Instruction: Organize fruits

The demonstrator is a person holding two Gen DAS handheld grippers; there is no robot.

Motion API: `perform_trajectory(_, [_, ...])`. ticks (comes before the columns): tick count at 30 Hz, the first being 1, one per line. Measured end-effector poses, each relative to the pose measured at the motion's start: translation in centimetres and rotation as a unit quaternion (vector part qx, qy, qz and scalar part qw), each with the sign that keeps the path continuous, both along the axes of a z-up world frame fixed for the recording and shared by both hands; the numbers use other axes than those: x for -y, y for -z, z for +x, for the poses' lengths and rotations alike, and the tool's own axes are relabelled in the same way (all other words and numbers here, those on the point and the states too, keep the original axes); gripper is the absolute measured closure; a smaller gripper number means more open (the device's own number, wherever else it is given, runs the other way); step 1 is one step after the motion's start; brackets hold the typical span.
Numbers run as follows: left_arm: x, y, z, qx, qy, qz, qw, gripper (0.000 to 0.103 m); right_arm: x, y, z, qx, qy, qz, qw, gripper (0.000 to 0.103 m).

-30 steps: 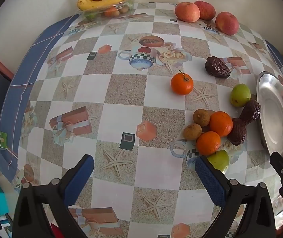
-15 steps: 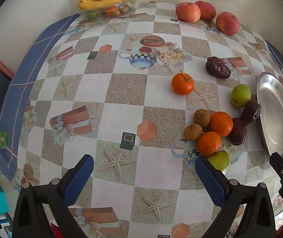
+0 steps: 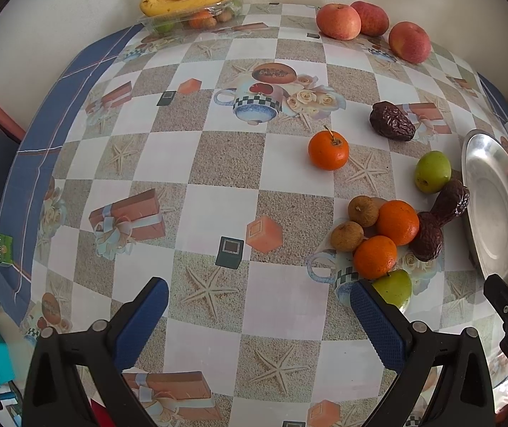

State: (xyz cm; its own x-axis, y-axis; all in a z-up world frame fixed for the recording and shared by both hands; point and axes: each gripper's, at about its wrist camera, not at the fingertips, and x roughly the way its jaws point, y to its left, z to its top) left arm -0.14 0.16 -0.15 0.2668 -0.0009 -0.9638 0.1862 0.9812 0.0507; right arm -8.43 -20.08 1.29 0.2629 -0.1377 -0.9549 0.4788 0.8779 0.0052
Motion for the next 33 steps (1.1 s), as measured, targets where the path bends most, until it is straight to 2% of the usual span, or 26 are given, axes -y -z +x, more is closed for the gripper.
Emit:
perform_trajectory(20, [0.3, -0.2, 0.0, -0.014, 0.005, -0.004, 0.9999, 0.000, 0.0, 0.0, 0.1, 0.000, 0.000, -0.001, 1.000, 0.010])
perform_trajectory(26, [-0.5, -0.5, 0.5, -0.008, -0.016, -0.012, 0.9998, 0.000, -0.4, -0.1, 0.2, 0.009, -0.009, 0.003, 1.000, 0.010])
perform_trajectory(30, [-1.4, -0.4, 1.0, 0.008, -0.029, -0.023, 0.9993, 0.000, -1.9, 0.3, 0.8, 0.025, -0.043, 0.046, 0.998, 0.010])
perform_trajectory(33, [-2.0, -0.4, 1.4, 0.015, -0.038, -0.064, 0.9971, 0.000, -3.4, 0.8, 1.2, 0.033, -0.066, 0.083, 0.994, 0.010])
